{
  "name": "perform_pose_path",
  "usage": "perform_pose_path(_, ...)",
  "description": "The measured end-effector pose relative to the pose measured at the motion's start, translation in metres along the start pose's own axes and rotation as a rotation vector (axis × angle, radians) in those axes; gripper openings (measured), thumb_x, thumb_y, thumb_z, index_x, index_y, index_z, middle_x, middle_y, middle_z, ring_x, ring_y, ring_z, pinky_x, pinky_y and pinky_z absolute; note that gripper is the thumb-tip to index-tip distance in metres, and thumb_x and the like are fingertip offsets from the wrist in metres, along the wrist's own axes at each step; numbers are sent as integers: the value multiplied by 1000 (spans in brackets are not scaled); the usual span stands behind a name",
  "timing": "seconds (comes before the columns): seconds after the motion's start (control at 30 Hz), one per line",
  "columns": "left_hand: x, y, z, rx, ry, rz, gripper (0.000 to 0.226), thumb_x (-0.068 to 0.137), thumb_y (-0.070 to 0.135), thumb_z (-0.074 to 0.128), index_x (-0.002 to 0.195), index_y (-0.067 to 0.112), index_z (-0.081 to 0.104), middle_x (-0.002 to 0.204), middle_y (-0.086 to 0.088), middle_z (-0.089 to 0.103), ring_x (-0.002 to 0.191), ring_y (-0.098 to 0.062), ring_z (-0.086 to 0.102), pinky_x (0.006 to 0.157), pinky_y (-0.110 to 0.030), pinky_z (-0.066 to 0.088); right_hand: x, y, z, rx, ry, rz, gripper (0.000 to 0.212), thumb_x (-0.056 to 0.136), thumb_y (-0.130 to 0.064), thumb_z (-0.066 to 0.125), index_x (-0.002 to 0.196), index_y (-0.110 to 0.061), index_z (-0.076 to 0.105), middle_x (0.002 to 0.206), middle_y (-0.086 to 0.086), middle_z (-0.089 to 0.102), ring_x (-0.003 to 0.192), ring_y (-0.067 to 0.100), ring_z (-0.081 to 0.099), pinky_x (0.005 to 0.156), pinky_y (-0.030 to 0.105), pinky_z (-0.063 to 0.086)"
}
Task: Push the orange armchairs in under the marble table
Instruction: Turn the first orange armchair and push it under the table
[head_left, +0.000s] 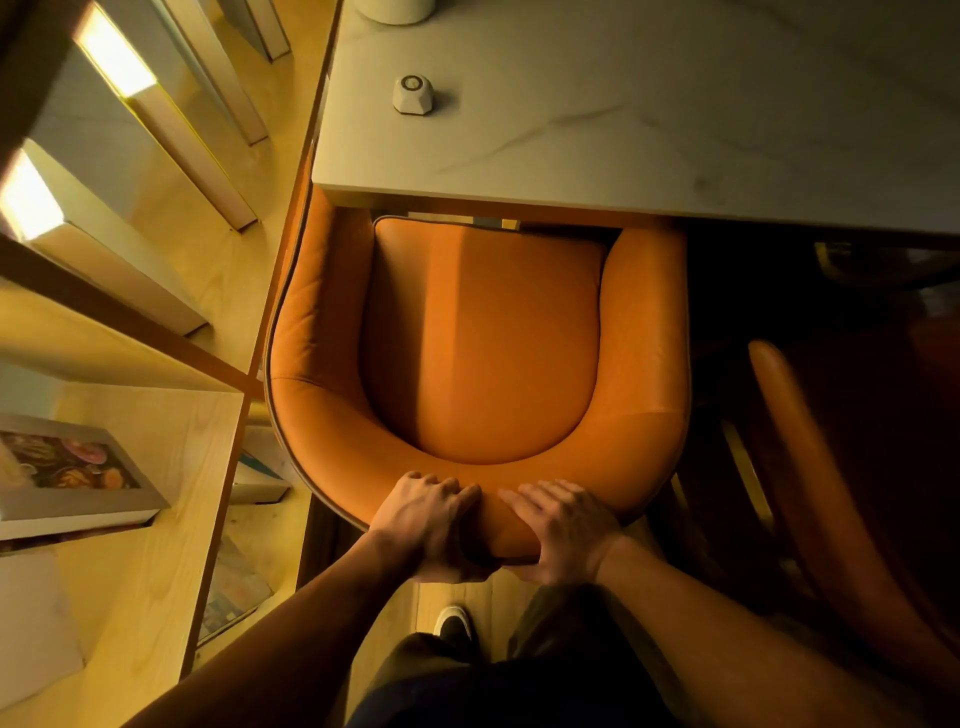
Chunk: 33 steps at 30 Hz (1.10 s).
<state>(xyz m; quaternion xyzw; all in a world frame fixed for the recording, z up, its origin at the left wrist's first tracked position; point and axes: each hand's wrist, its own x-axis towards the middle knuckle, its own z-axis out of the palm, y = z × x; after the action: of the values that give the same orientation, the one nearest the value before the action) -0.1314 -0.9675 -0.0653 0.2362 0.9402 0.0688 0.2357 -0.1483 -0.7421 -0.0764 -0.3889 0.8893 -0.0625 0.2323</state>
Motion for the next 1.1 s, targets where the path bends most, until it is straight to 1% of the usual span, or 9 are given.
perform_pose_path(0.1,2,-2,-3,3,13,10,90,59,92,45,123,28,50,107,3,65,90,-25,64,87,-35,49,2,2,-1,2,-1,-14,87,78,-71,57,141,-11,47,122,18,63,105,38,61,93,48,49)
perform_pose_path(0.23,3,-2,-5,11,19,20,86,61,92,45,119,29,52,103,4,66,84,-23,65,81,-33,50,6,5,-2,-17,-41,-13,89,81,-72,52,145,-11,41,129,18,58,110,38,57,97,46,45)
perform_pose_path(0.43,1,-1,-6,29,34,12,85,59,91,46,118,30,53,98,4,66,81,-23,65,77,-31,50,6,2,-3,-29,-36,16,89,81,-72,51,147,-16,36,134,11,54,116,31,53,100,42,41)
perform_pose_path(0.6,0,1,-6,6,24,-13,83,60,90,49,118,31,53,98,5,65,79,-21,63,77,-31,52,6,0,-6,-20,-45,14,86,81,-71,52,146,-17,35,130,9,55,111,28,55,97,41,43)
perform_pose_path(0.77,0,4,-7,7,18,-50,75,60,87,51,111,32,54,93,7,67,75,-21,64,67,-28,51,6,2,-8,-32,-76,-11,85,84,-72,50,147,-19,33,129,7,55,110,26,54,96,40,43)
perform_pose_path(0.83,0,6,-7,8,24,-70,72,59,87,51,106,33,56,89,8,68,73,-20,65,66,-29,52,6,3,-9,-18,-73,-23,84,84,-71,51,147,-20,34,126,7,57,108,25,55,94,39,45)
perform_pose_path(0.93,-2,13,-6,2,42,-101,70,56,87,49,100,32,58,85,9,70,71,-20,66,62,-27,47,2,4,-10,16,-55,-33,83,82,-69,55,146,-20,37,122,6,60,105,25,57,91,38,47)
perform_pose_path(1.0,-2,20,-3,-2,32,-114,71,56,88,50,101,33,57,85,10,70,71,-19,66,61,-26,43,-4,7,-9,23,-58,-45,82,82,-69,55,146,-19,38,122,6,61,105,26,57,91,39,47)
perform_pose_path(1.1,0,29,3,-21,5,-116,75,54,90,50,103,33,56,86,7,70,72,-21,66,61,-28,44,-11,14,-7,13,-82,-65,83,83,-70,51,147,-19,37,123,7,60,105,27,57,91,42,47)
